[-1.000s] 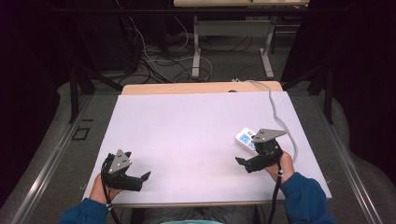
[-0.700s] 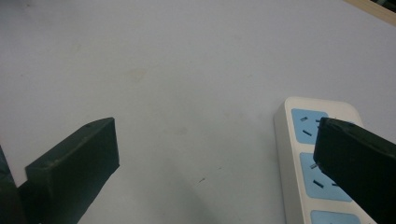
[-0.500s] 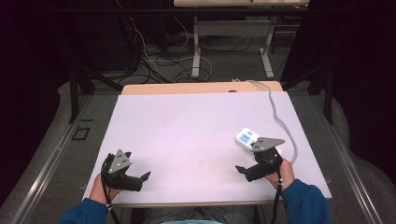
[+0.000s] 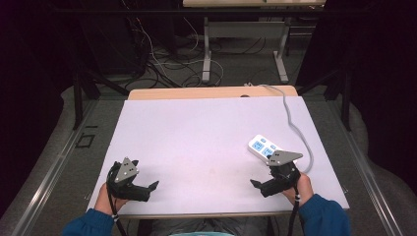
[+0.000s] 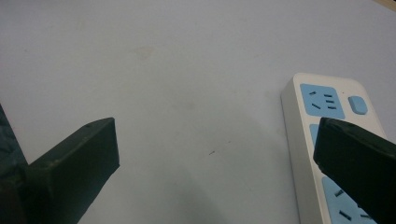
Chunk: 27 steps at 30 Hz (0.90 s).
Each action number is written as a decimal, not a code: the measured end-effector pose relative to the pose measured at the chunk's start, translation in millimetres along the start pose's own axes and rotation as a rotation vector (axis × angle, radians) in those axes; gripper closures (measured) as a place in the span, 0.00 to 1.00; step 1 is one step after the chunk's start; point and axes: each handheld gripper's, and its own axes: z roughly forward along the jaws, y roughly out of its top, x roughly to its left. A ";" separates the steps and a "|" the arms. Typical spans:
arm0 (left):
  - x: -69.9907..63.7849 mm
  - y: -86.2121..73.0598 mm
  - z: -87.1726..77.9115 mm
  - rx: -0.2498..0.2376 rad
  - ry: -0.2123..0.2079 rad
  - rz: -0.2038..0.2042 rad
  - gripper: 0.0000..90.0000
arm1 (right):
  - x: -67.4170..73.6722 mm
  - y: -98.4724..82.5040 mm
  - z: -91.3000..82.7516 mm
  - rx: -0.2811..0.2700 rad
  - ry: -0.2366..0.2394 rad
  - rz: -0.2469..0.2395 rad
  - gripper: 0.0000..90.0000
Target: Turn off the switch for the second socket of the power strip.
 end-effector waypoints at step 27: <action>-1.9 -0.1 1.8 0.011 -0.021 -0.003 0.00 | 6.5 -12.7 0.7 0.025 0.002 -0.005 0.00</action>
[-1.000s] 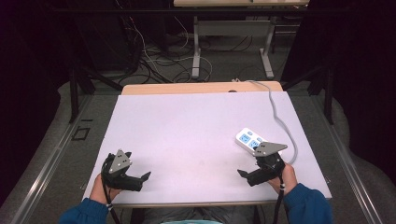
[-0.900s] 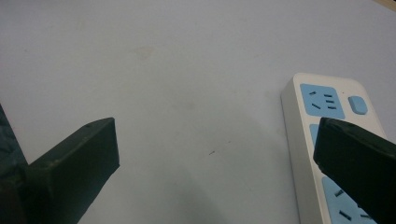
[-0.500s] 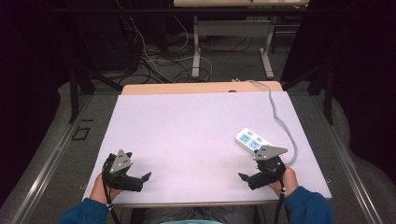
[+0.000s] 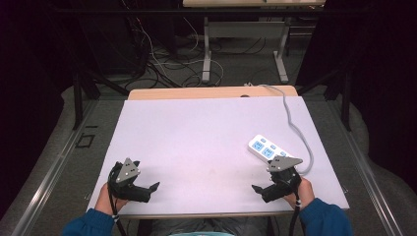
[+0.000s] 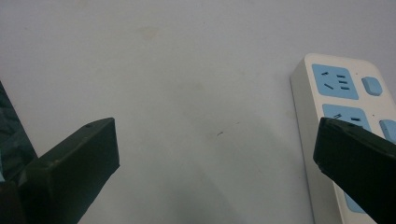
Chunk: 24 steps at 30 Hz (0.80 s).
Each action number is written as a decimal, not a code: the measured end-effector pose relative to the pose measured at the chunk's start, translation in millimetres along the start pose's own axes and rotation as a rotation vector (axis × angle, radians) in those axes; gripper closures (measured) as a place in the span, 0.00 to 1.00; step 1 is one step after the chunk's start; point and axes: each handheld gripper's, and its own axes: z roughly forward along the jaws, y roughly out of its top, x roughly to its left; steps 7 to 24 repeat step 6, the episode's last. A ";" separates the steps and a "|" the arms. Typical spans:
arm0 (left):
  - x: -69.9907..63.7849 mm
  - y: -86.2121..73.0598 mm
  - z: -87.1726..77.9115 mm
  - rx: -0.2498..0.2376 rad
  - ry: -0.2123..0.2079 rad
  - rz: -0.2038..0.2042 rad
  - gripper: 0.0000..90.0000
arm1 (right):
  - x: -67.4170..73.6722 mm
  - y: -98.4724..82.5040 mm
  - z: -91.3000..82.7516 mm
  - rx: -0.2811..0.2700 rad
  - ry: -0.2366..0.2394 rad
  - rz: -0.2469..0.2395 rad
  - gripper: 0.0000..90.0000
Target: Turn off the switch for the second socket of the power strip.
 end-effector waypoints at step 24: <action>0.0 0.2 0.2 0.002 0.001 0.001 0.00 | 0.1 0.1 -0.4 0.007 0.010 -0.001 0.00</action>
